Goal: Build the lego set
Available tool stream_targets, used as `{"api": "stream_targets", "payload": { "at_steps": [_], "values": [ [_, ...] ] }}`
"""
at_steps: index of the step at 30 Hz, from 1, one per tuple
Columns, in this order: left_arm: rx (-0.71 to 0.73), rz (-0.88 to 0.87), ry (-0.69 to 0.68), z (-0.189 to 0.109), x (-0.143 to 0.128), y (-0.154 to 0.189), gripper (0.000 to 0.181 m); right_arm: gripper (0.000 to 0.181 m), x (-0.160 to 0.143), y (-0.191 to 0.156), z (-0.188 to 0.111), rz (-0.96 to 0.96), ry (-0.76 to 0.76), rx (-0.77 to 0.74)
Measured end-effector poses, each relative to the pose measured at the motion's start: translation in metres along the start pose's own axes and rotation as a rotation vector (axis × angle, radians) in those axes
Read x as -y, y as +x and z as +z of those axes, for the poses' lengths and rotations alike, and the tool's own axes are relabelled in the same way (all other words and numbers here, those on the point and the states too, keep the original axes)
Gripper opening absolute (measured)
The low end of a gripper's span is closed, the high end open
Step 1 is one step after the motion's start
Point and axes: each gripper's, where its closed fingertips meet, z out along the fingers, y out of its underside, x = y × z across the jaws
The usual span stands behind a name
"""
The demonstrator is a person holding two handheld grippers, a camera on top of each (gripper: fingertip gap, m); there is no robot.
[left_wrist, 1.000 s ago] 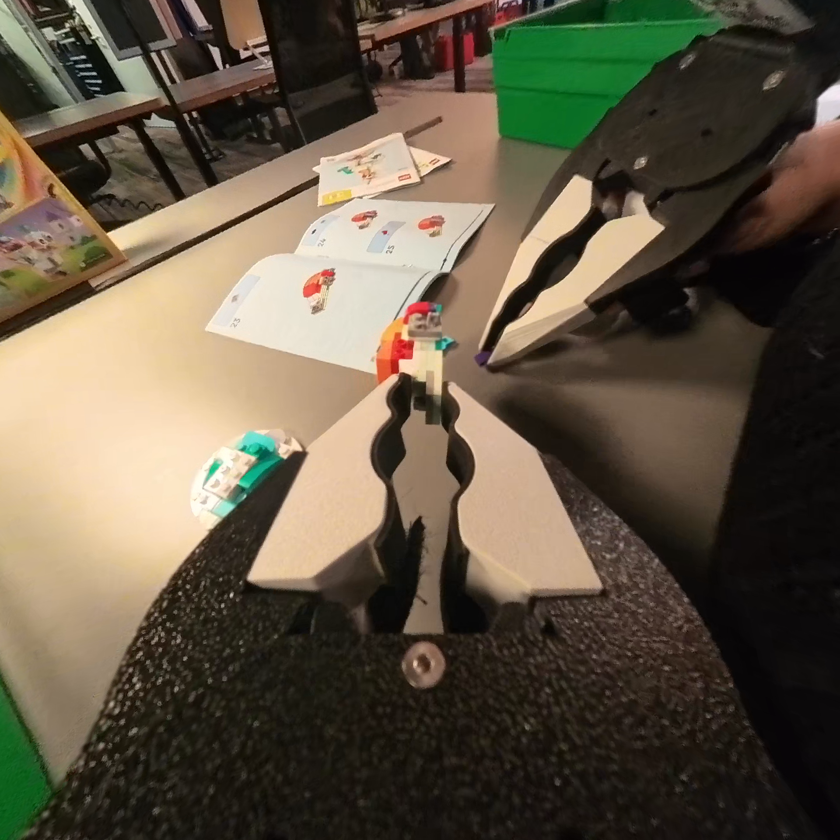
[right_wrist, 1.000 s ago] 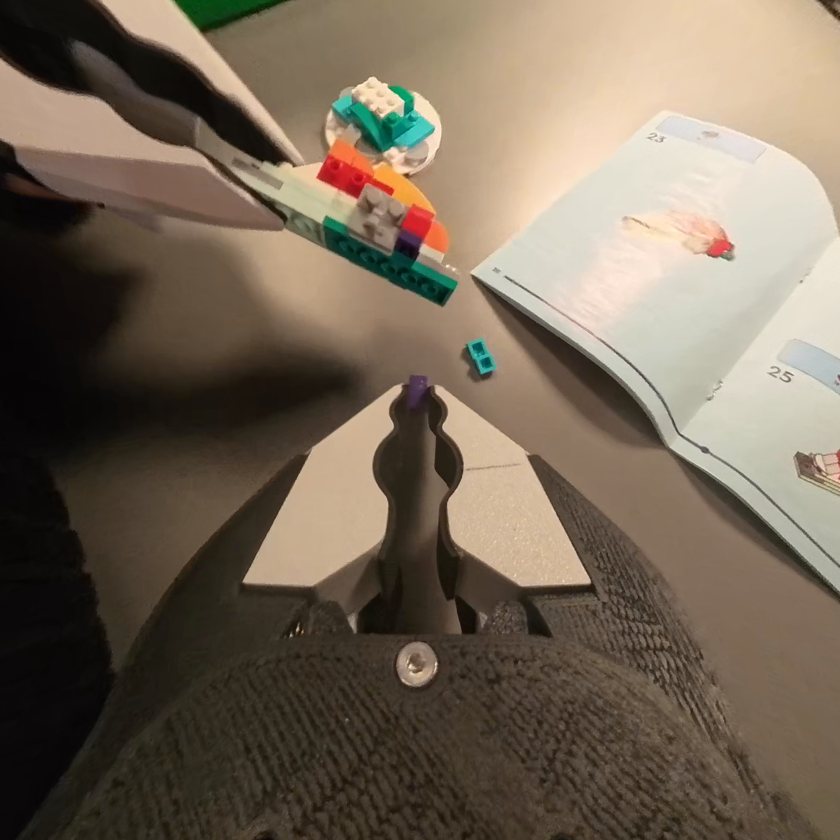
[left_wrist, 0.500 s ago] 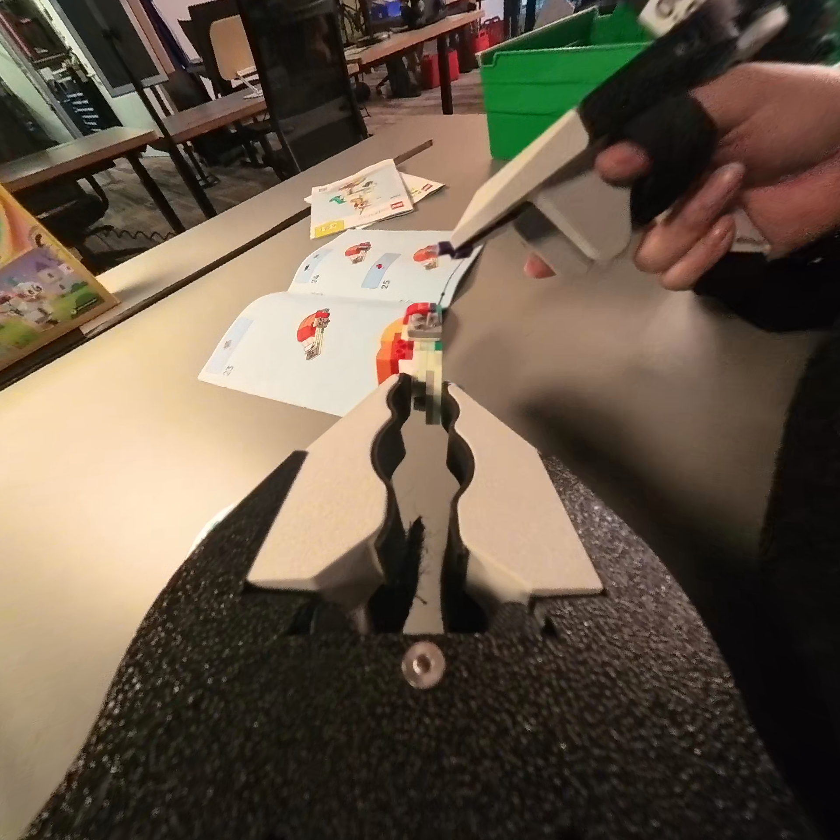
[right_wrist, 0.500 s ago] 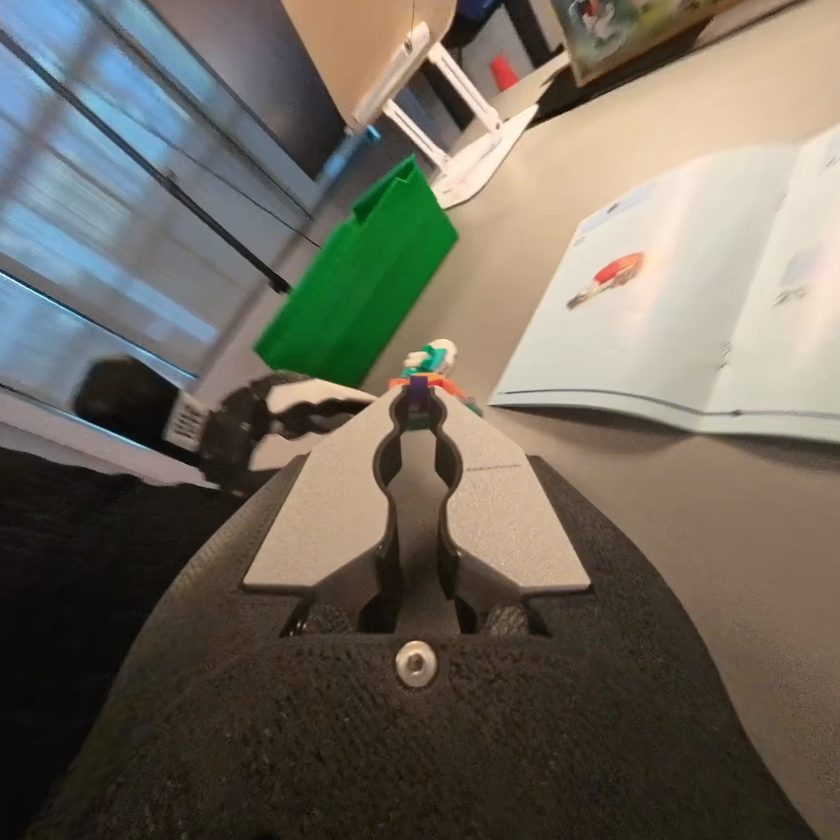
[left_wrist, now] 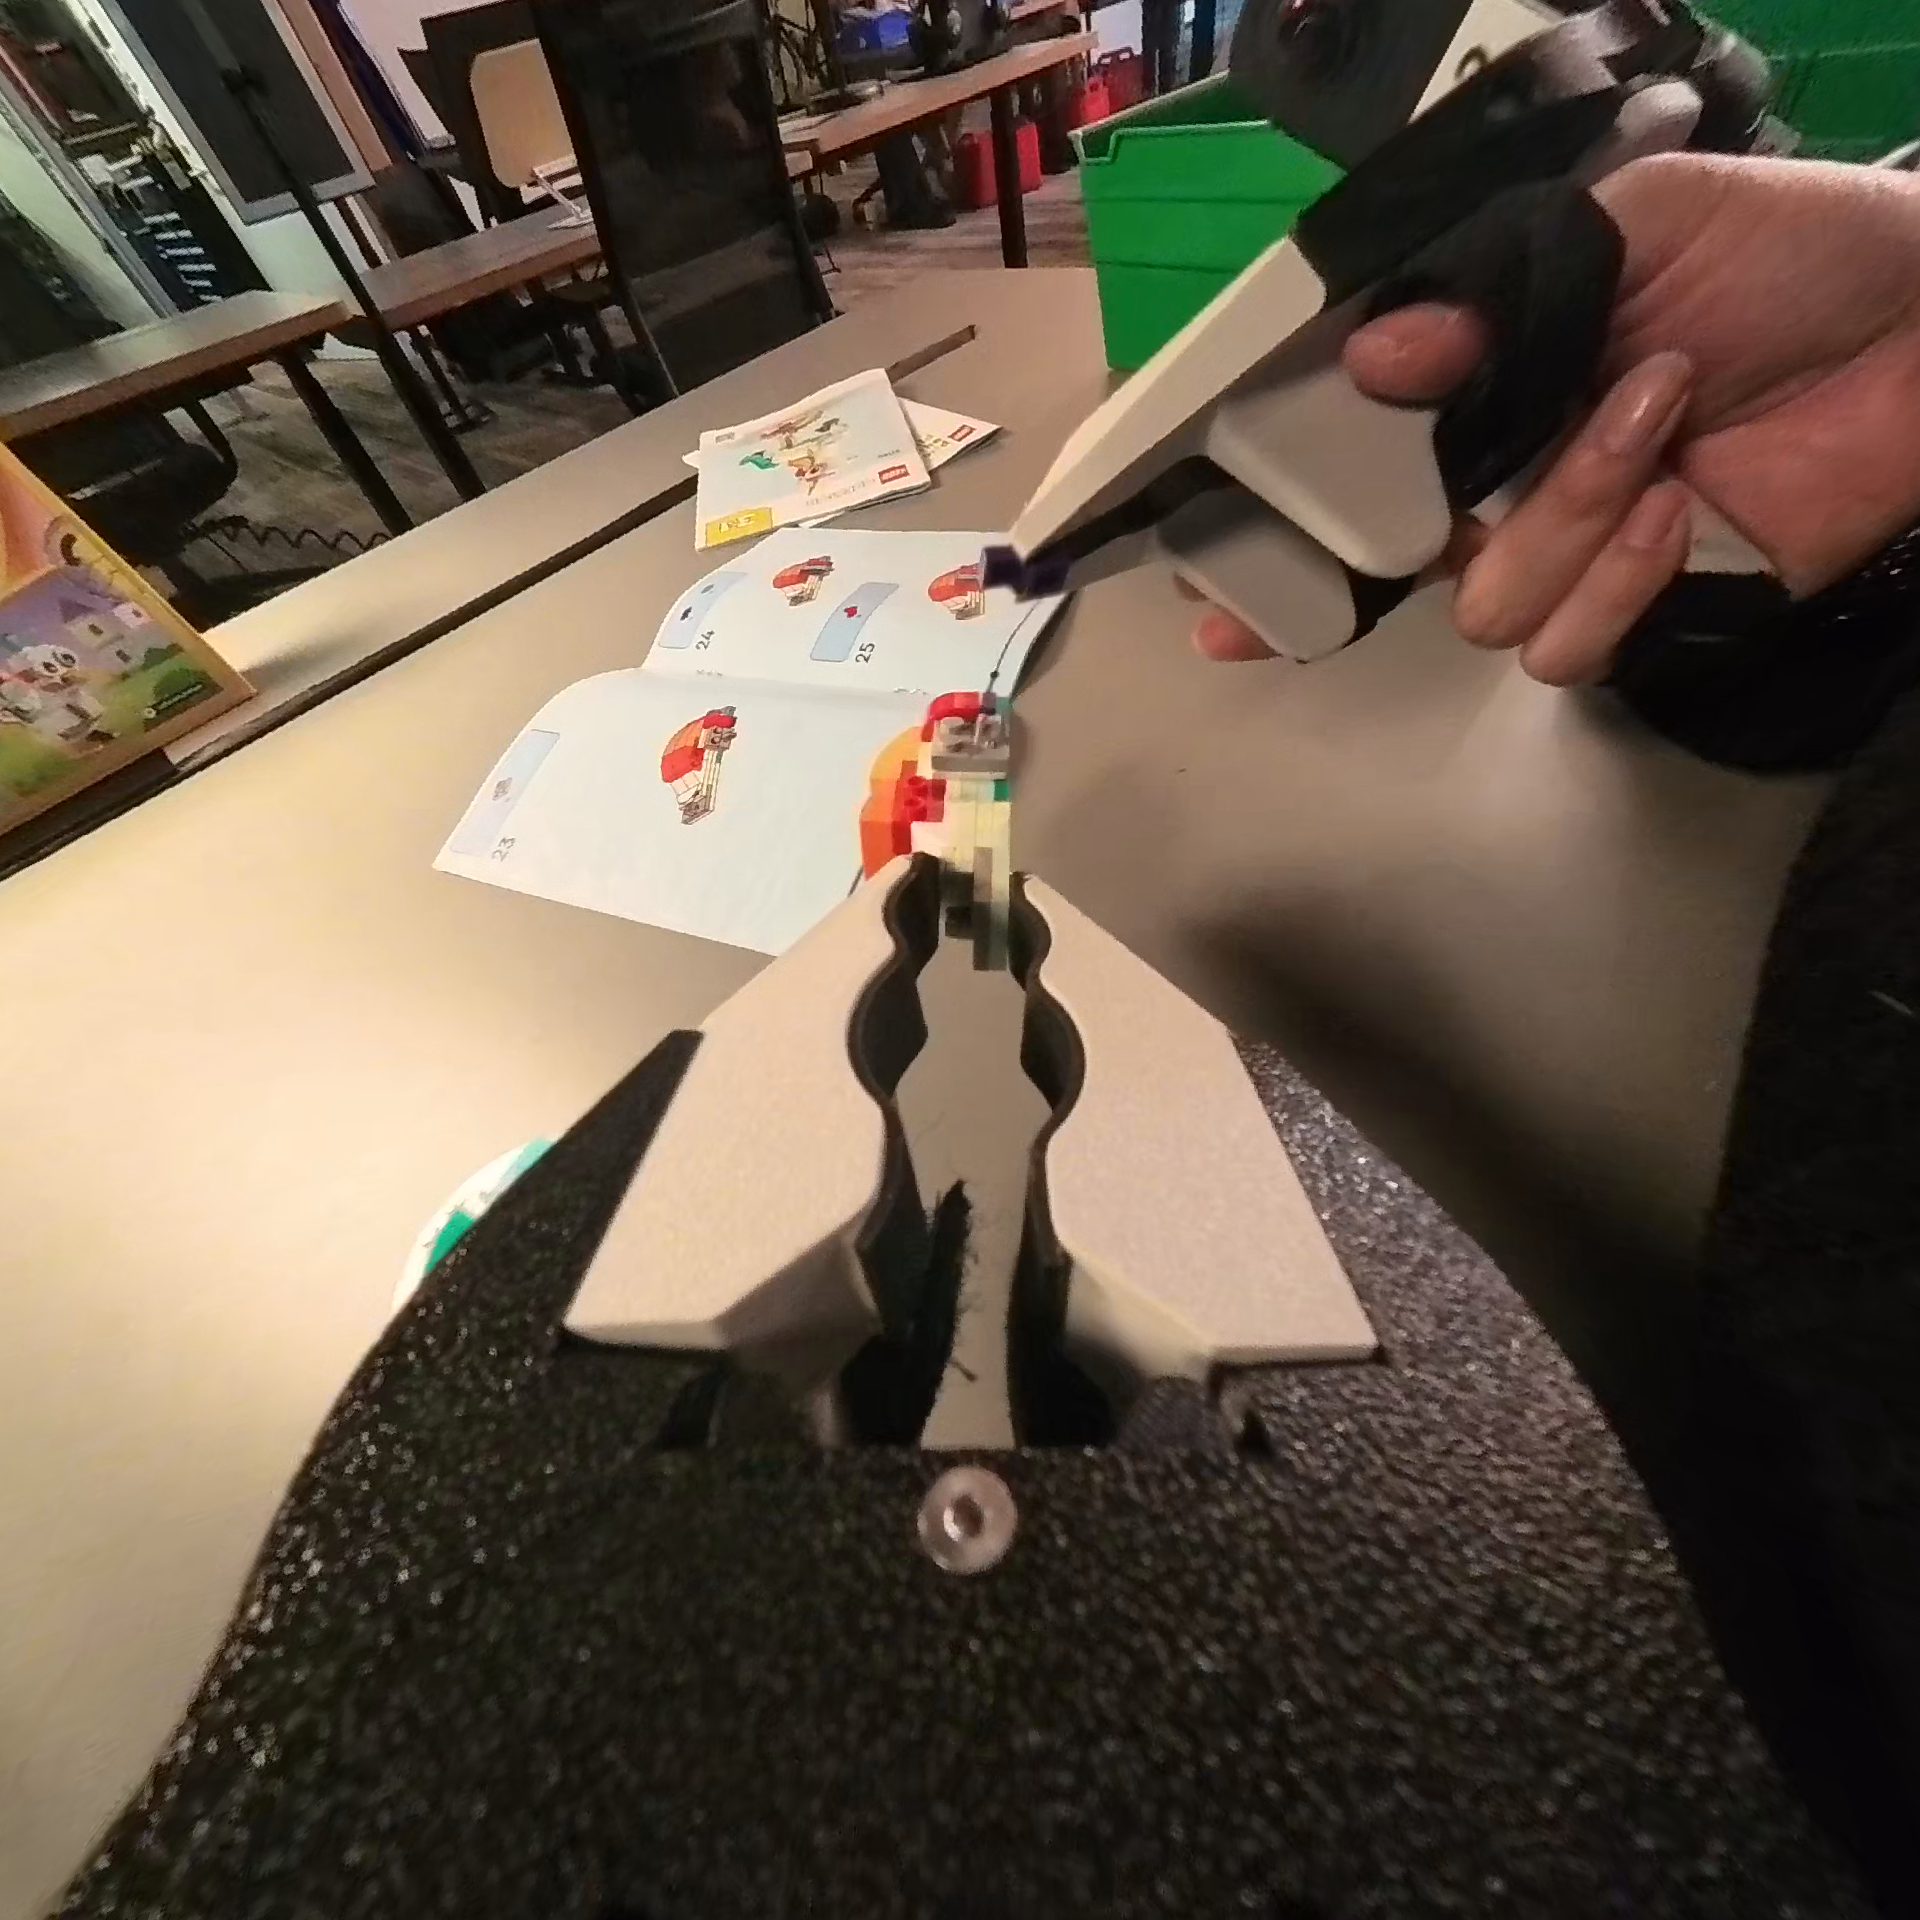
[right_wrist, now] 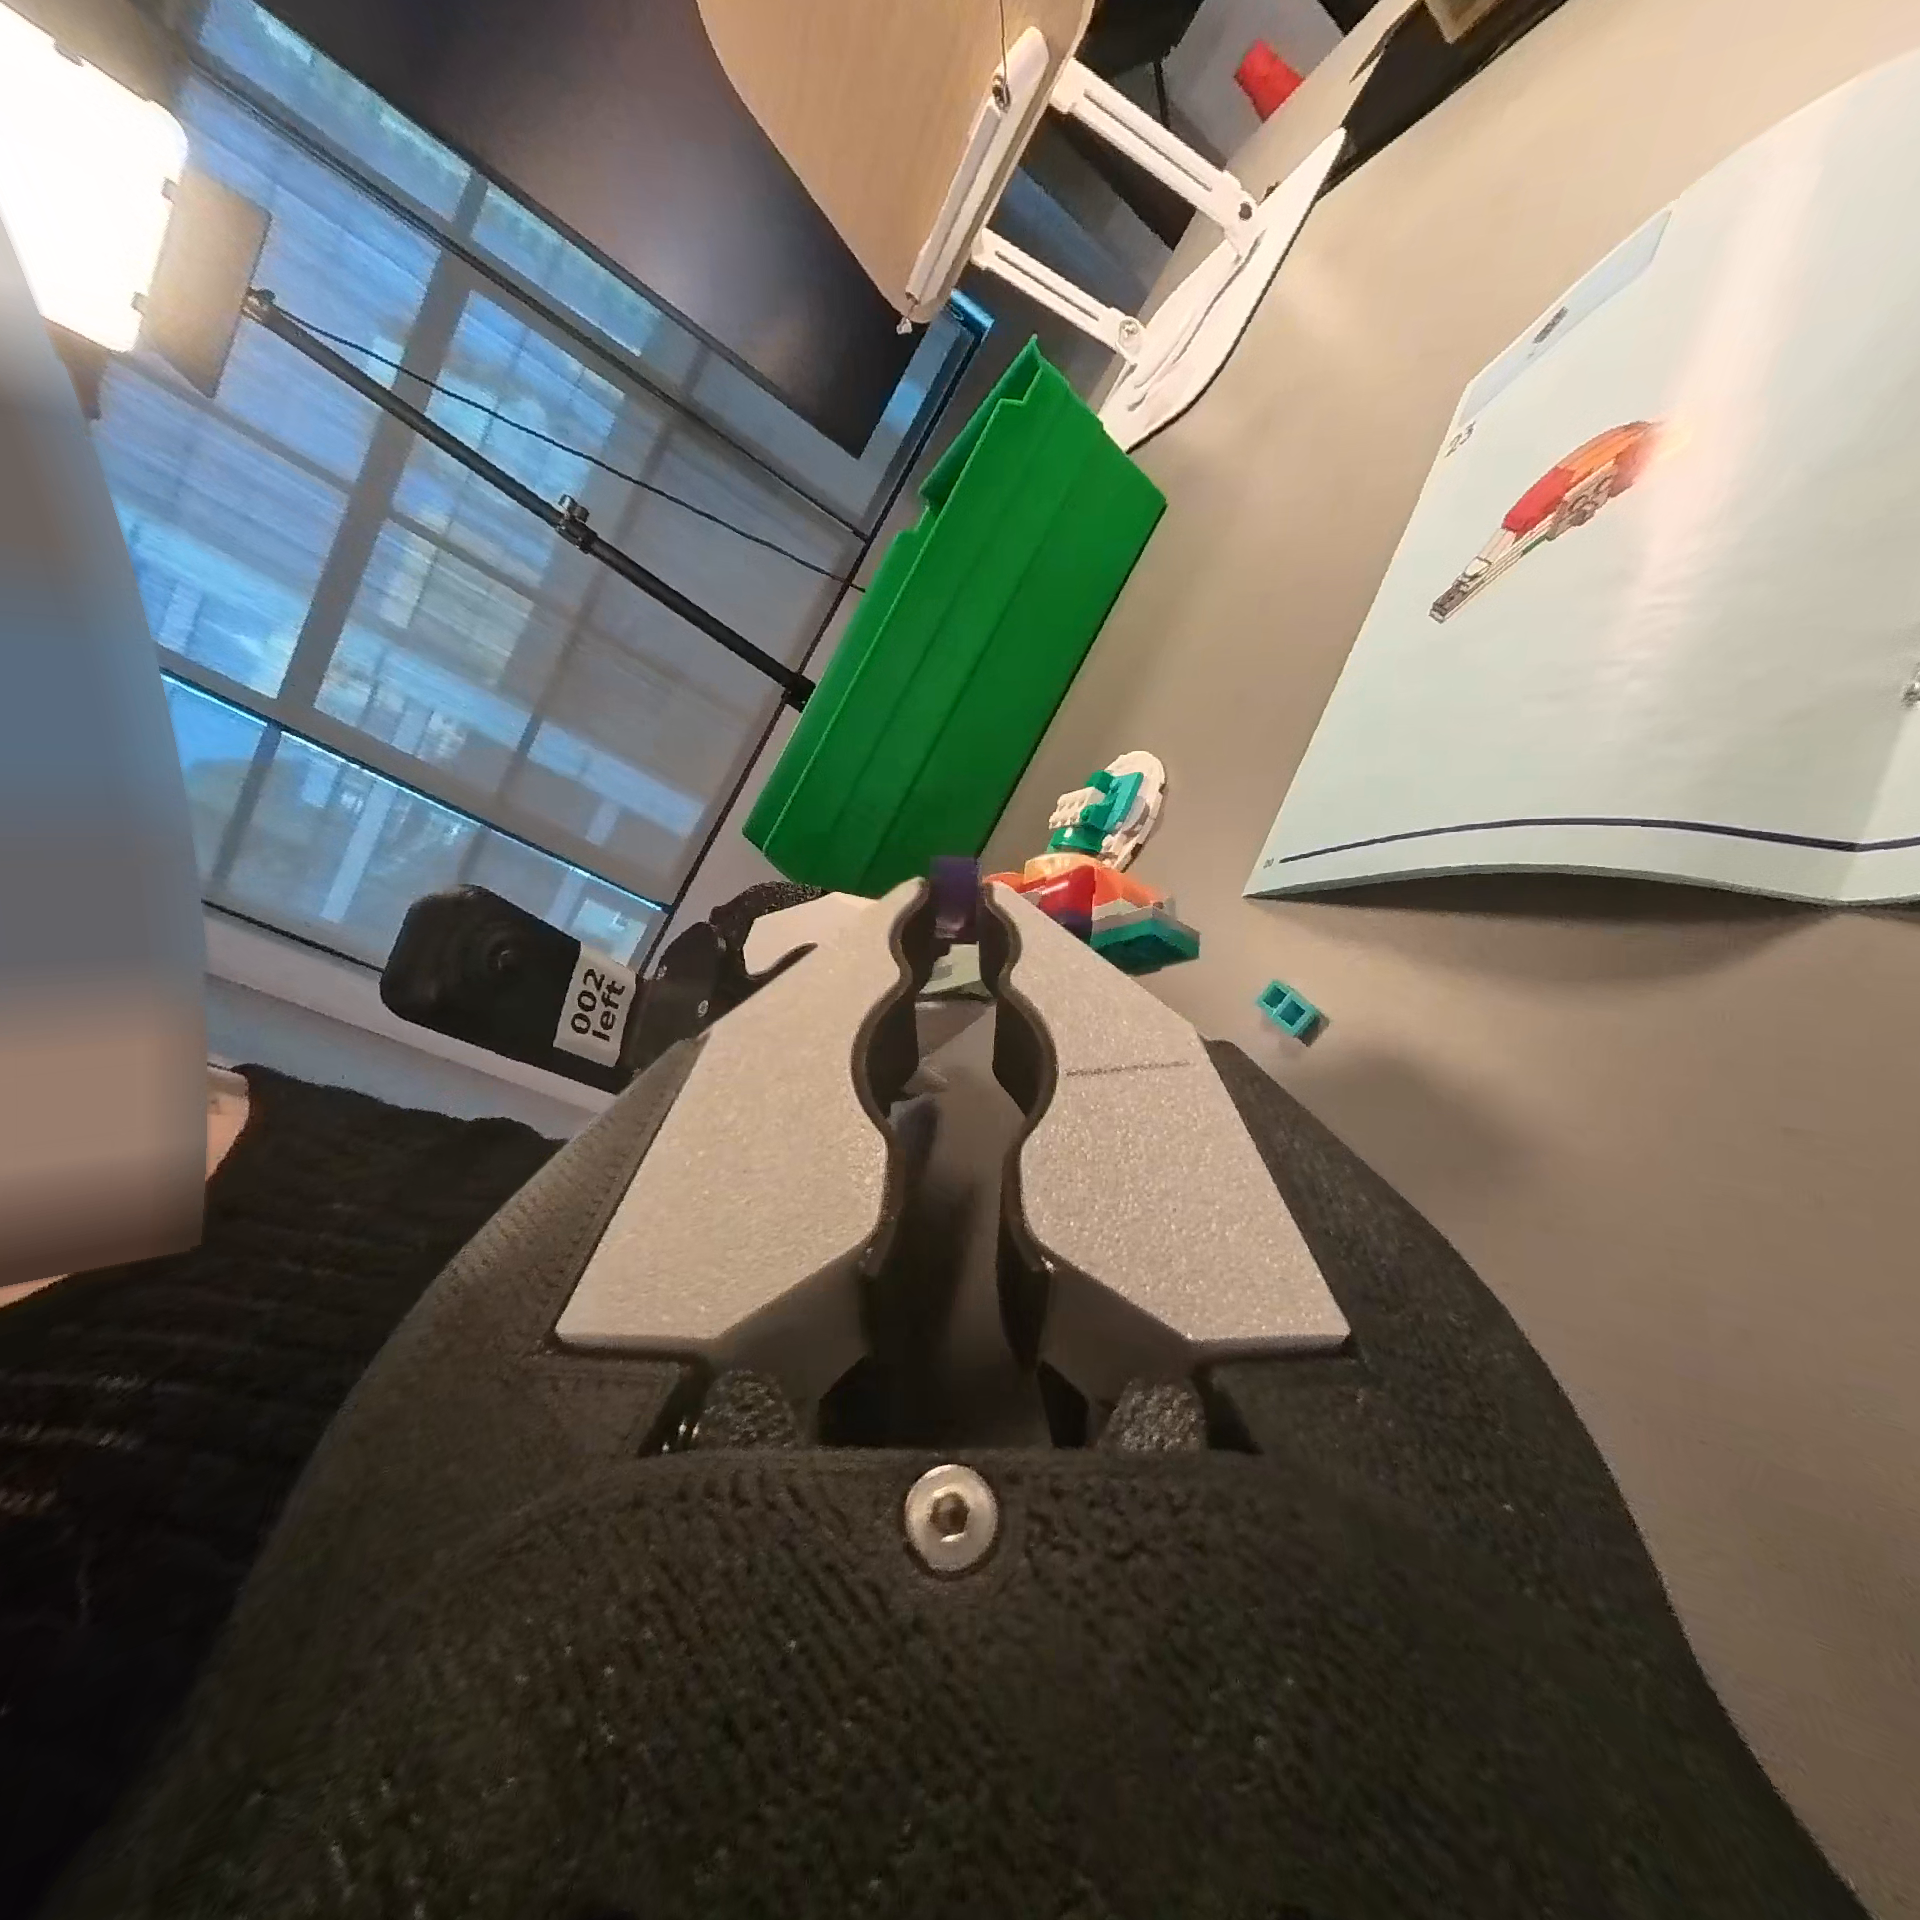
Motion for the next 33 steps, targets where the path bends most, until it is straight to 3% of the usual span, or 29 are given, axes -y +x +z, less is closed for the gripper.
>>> {"api": "stream_targets", "payload": {
  "at_steps": [1,9,16,23,33],
  "values": [
    [0.0,-0.003,0.0,0.0,0.0,0.0,0.01,0.006,-0.001,0.001,0.0,-0.009,-0.003,-0.01],
    [-0.008,-0.026,-0.01,0.002,0.003,0.004,0.01,0.006,-0.005,0.009,0.009,-0.195,-0.014,-0.196],
    [-0.014,-0.021,-0.051,0.006,0.003,0.007,0.01,0.006,-0.007,0.017,0.012,-0.176,0.0,-0.28],
    [-0.018,0.007,-0.063,0.008,0.002,0.011,0.01,0.006,-0.012,0.018,0.015,-0.468,-0.063,-0.425],
    [-0.019,0.02,-0.058,0.007,0.003,0.012,0.01,0.006,-0.01,0.014,0.012,-0.541,-0.065,-0.449]
  ]
}}
